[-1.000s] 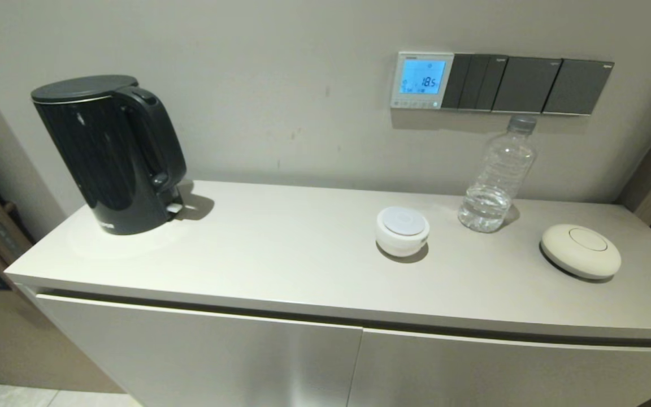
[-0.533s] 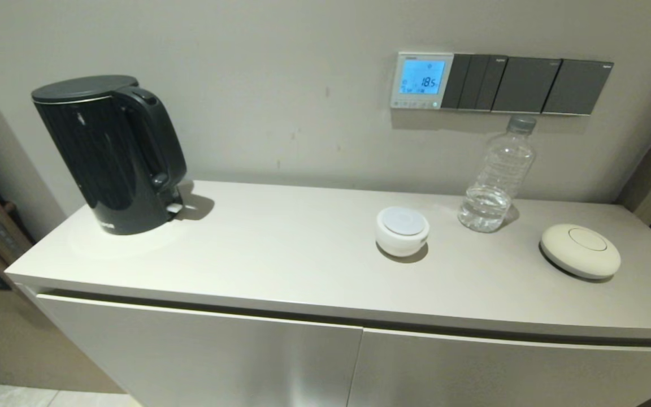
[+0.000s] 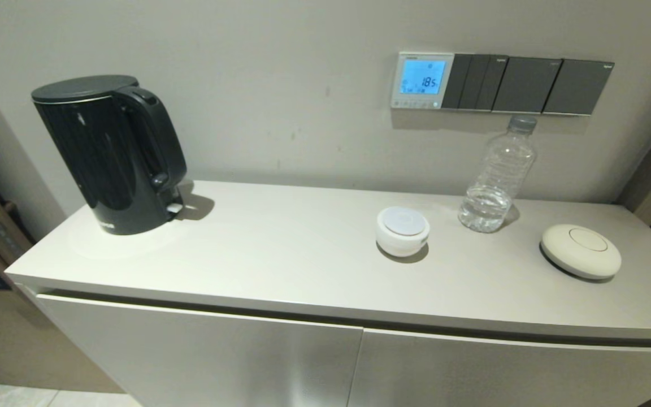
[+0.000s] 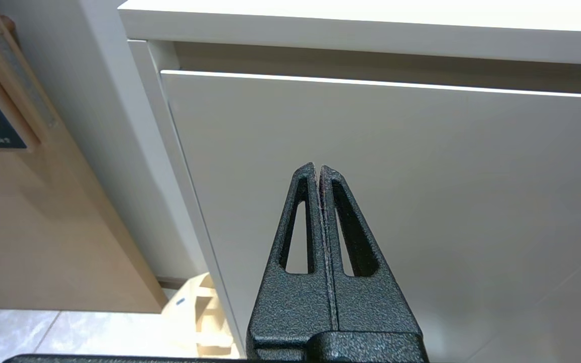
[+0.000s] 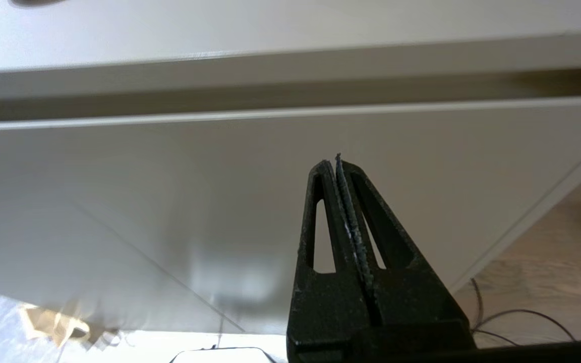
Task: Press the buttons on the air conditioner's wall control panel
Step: Turn off the central air conditioner
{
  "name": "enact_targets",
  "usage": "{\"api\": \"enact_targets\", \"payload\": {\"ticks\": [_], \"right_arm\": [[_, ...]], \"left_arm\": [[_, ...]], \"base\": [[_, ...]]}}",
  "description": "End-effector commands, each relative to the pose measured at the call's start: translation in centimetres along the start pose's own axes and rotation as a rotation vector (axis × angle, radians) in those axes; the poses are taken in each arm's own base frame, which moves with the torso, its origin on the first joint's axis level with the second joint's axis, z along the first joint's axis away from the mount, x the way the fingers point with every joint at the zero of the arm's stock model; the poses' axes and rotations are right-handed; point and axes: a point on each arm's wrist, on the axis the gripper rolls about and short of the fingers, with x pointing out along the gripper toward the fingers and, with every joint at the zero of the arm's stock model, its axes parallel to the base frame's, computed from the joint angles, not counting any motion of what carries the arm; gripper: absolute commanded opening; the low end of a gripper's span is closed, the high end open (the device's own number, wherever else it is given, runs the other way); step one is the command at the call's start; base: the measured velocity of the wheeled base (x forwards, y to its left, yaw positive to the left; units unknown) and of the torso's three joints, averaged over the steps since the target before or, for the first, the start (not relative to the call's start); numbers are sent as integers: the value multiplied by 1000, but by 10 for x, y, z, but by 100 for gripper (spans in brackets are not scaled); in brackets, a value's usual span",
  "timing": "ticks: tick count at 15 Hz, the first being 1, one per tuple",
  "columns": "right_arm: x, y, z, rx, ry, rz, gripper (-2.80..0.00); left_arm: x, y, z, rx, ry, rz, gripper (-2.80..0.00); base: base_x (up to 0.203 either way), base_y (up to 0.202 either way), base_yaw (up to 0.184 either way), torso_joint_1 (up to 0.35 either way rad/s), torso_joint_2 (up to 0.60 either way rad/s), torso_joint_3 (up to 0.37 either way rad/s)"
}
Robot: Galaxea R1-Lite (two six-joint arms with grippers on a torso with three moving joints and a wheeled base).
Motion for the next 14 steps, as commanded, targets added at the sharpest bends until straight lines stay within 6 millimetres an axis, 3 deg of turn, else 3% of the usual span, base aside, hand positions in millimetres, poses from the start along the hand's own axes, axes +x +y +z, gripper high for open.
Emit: {"api": "enact_targets", "payload": {"ticks": [1, 6, 14], "right_arm": [[-5, 1, -18, 0, -19, 1, -280], [-9, 0, -50, -59, -83, -19, -280], [-8, 0, -51, -31, -122, -22, -280]], "left_arm": [[0, 0, 0, 0, 0, 1, -280], [0, 0, 0, 0, 0, 2, -280], [0, 0, 0, 0, -1, 0, -280]], "base": [[0, 0, 0, 0, 0, 0], [0, 0, 0, 0, 0, 0], [0, 0, 0, 0, 0, 0]]}}
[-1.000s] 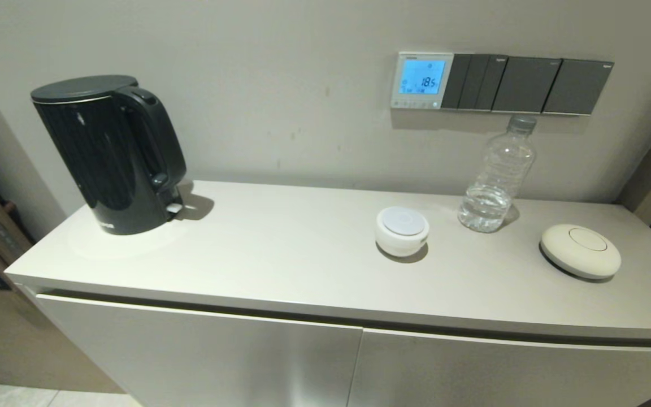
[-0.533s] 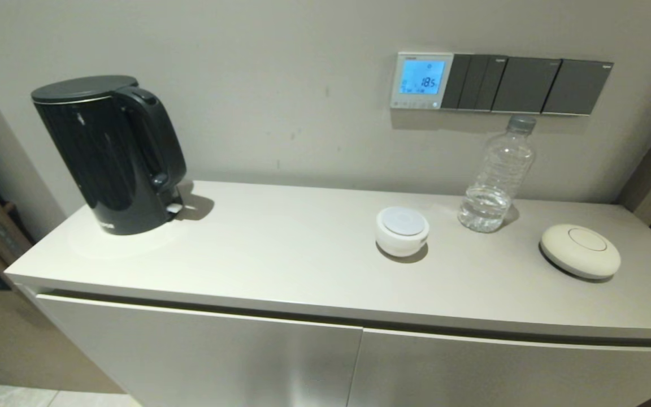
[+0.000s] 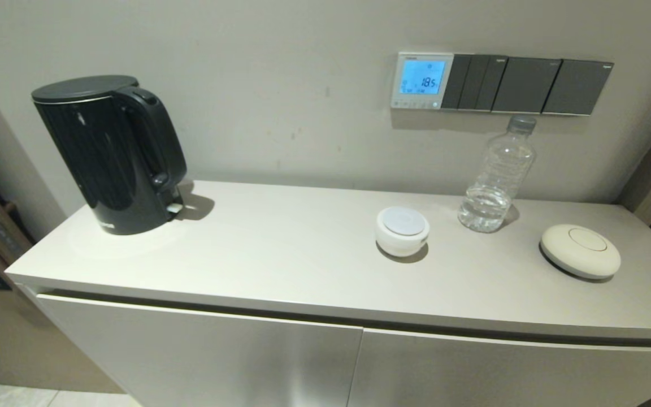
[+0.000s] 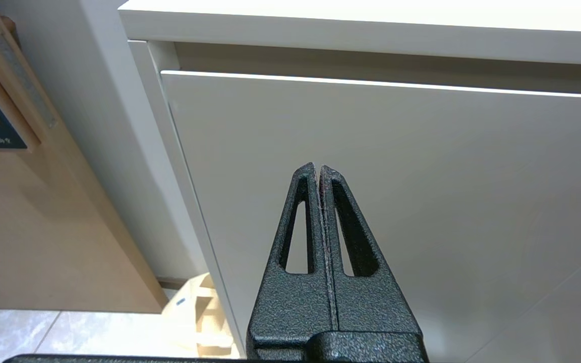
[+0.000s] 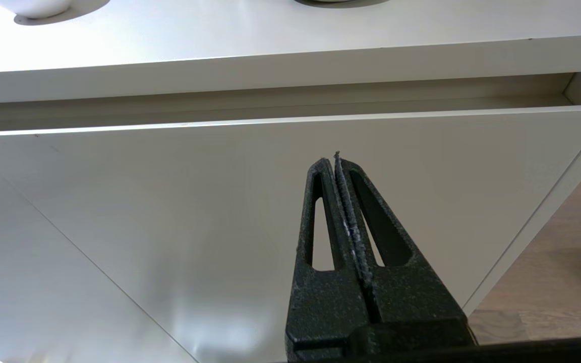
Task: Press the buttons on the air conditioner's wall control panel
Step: Turn off the central air conditioner
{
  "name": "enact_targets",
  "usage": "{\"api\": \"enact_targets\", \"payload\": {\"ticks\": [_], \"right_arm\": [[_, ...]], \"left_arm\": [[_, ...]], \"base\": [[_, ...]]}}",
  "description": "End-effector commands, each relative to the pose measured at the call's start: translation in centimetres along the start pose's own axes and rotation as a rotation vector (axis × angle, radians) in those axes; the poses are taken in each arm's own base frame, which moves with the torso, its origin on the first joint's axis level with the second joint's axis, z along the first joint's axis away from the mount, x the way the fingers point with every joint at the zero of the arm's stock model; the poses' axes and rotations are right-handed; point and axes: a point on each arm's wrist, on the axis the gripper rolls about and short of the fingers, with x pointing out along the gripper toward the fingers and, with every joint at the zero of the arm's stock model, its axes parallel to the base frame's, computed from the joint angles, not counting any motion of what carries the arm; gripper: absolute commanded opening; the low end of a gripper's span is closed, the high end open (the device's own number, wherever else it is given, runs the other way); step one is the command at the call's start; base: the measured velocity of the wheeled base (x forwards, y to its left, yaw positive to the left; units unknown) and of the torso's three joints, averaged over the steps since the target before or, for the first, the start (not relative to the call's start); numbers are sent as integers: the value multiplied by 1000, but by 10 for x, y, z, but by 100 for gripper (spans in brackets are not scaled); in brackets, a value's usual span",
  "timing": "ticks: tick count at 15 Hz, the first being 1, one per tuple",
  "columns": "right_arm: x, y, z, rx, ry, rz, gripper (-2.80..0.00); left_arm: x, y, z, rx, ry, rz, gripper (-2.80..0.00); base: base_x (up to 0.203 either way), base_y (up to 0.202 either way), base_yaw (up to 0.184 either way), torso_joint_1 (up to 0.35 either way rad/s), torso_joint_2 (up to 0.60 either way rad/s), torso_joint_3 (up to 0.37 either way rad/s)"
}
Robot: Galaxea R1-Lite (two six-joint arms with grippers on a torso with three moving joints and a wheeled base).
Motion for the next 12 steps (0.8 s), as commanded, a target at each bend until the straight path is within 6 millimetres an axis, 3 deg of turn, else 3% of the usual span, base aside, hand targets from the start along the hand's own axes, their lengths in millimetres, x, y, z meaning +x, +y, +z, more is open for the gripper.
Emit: {"api": "enact_targets", "payload": {"ticks": [1, 12], "right_arm": [[0, 0, -1, 3, -1, 0, -280], [0, 0, -2, 14, 3, 2, -280]], "left_arm": [[0, 0, 0, 0, 0, 2, -280], [0, 0, 0, 0, 0, 1, -280]], "base": [[0, 0, 0, 0, 0, 0], [0, 0, 0, 0, 0, 0]]}}
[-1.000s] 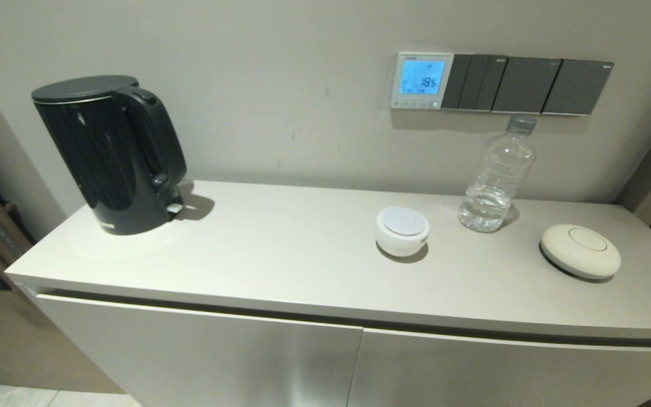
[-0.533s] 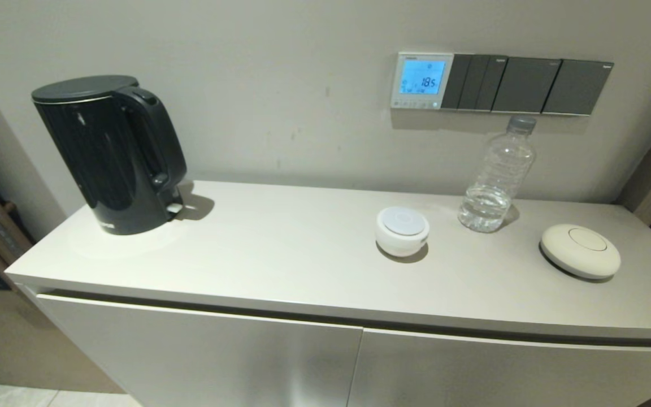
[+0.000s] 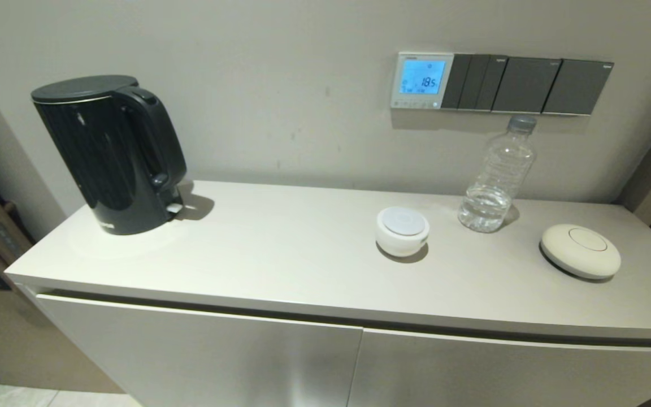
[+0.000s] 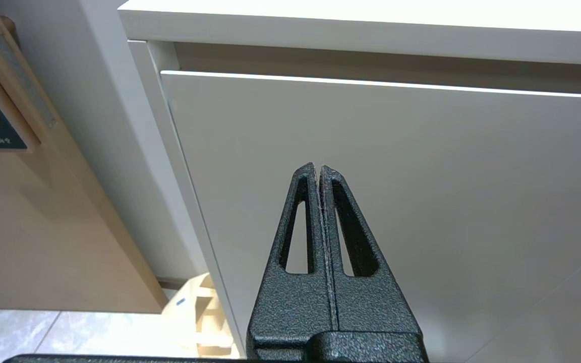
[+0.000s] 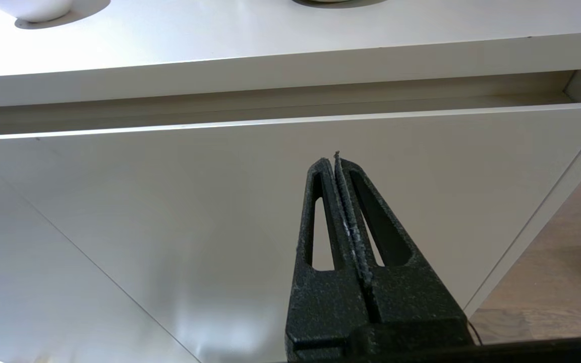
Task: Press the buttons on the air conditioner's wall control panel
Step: Turn off the central air conditioner
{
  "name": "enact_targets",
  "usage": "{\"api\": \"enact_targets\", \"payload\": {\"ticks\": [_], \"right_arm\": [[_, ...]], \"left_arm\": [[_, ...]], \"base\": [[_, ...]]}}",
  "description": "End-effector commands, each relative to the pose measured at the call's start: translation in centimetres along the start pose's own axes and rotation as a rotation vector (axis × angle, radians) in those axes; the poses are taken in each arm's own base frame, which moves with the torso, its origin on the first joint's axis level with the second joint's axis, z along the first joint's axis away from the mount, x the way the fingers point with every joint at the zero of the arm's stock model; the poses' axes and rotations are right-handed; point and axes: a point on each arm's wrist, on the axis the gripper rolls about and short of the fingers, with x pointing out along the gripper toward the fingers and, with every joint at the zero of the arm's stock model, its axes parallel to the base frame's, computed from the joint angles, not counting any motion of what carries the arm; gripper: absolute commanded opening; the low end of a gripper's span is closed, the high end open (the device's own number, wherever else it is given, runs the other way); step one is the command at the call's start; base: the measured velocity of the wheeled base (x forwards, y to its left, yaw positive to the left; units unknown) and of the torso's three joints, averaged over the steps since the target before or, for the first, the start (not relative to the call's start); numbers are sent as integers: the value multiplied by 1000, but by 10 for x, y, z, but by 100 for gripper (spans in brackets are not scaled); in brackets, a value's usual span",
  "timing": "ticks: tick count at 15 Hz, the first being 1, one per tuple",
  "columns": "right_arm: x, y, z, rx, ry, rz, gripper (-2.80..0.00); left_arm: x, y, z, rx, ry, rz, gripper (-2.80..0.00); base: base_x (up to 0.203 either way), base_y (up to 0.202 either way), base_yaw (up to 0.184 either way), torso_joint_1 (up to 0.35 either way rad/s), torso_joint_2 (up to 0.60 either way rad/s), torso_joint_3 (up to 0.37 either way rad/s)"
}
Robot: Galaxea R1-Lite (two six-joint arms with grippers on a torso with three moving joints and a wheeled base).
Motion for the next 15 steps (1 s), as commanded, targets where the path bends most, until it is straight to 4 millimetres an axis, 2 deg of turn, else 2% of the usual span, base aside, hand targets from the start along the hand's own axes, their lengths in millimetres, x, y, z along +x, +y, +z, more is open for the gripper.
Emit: {"api": "enact_targets", "payload": {"ticks": [1, 6, 7, 8, 10, 12, 15], "right_arm": [[0, 0, -1, 1, -2, 1, -280], [-1, 0, 1, -14, -7, -3, -280], [-1, 0, 3, -23, -11, -5, -280], [-3, 0, 13, -33, -37, -4, -280], [-4, 0, 46, -39, -62, -8, -280], [-2, 1, 96, -40, -105, -20, -280], [12, 1, 172, -33, -170, -58, -280]], "left_arm": [[0, 0, 0, 0, 0, 0, -280], [0, 0, 0, 0, 0, 0, -280], [0, 0, 0, 0, 0, 1, -280], [0, 0, 0, 0, 0, 0, -280], [0, 0, 0, 0, 0, 1, -280], [0, 0, 0, 0, 0, 1, -280], [0, 0, 0, 0, 0, 0, -280]], "base": [[0, 0, 0, 0, 0, 0], [0, 0, 0, 0, 0, 0], [0, 0, 0, 0, 0, 0], [0, 0, 0, 0, 0, 0], [0, 0, 0, 0, 0, 0], [0, 0, 0, 0, 0, 0], [0, 0, 0, 0, 0, 0]]}}
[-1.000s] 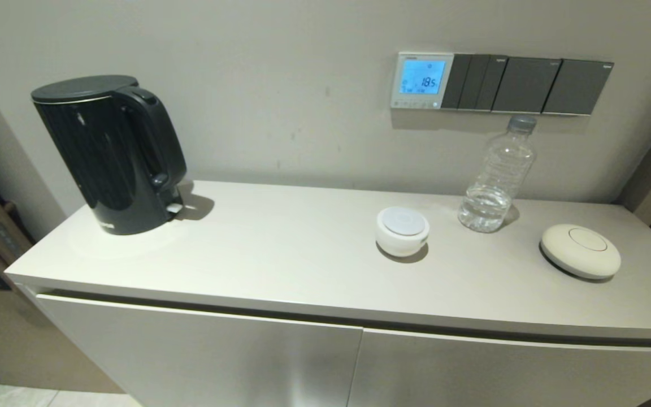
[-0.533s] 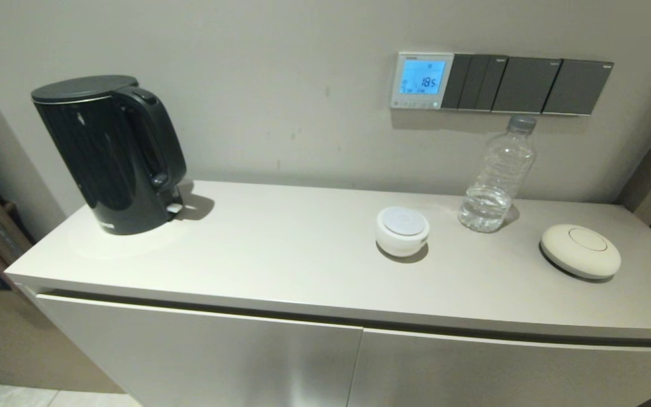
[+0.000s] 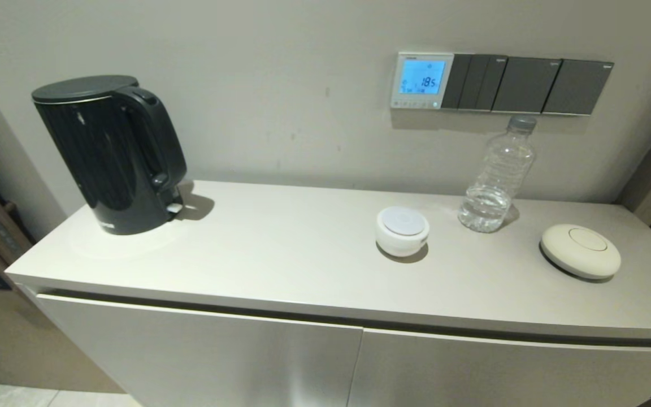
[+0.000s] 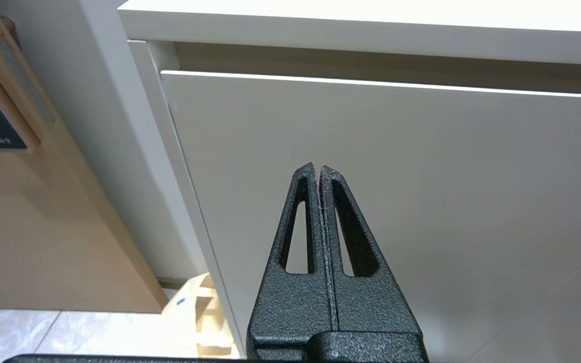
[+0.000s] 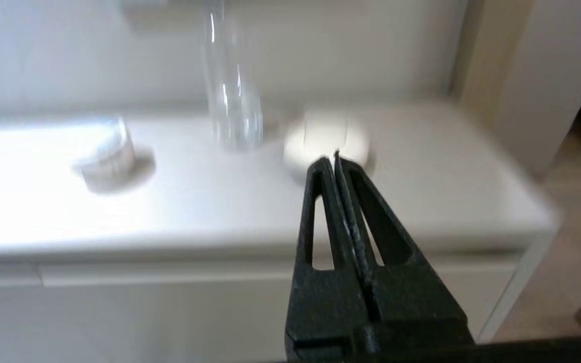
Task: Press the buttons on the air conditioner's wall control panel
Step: Turn off the central air conditioner
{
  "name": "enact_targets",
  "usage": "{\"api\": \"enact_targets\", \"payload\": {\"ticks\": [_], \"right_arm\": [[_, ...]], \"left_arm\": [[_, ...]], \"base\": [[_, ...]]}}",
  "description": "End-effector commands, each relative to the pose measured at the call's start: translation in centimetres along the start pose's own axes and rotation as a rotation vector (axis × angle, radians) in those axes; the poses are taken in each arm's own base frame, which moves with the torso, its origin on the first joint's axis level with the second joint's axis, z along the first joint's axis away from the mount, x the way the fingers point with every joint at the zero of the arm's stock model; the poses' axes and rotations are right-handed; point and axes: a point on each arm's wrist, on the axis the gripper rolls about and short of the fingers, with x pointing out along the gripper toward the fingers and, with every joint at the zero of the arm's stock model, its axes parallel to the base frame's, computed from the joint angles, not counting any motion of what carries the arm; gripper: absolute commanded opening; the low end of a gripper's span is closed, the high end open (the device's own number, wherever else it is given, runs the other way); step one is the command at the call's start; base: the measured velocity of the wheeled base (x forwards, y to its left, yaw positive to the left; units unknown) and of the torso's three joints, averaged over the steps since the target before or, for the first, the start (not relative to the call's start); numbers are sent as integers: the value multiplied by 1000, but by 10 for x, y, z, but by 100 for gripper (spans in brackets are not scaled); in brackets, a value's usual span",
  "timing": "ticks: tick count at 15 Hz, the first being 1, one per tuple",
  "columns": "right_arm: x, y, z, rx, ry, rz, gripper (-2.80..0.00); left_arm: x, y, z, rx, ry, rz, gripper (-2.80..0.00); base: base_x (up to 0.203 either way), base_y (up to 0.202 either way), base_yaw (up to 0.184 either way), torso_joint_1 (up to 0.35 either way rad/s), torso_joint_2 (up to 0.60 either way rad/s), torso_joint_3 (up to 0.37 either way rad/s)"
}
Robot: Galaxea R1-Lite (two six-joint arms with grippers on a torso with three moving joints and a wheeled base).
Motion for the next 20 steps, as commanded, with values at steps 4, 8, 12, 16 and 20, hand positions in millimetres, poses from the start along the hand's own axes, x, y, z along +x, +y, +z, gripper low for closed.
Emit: {"api": "enact_targets", "payload": {"ticks": [4, 8, 12, 16, 20], "right_arm": [[90, -1, 77, 70, 80, -128, -280], [163, 3, 68, 204, 169, -281, -280], [212, 33, 85, 278, 89, -251, -280], [238, 74, 127, 348, 6, -151, -280], [275, 118, 96, 288, 105, -130, -280]], "left_arm": [[0, 0, 0, 0, 0, 1, -280], [0, 0, 0, 0, 0, 0, -280], [0, 0, 0, 0, 0, 0, -280], [0, 0, 0, 0, 0, 1, -280], [0, 0, 0, 0, 0, 1, -280]], "base": [[0, 0, 0, 0, 0, 0], [0, 0, 0, 0, 0, 0], [0, 0, 0, 0, 0, 0], [0, 0, 0, 0, 0, 0], [0, 0, 0, 0, 0, 0]]}}
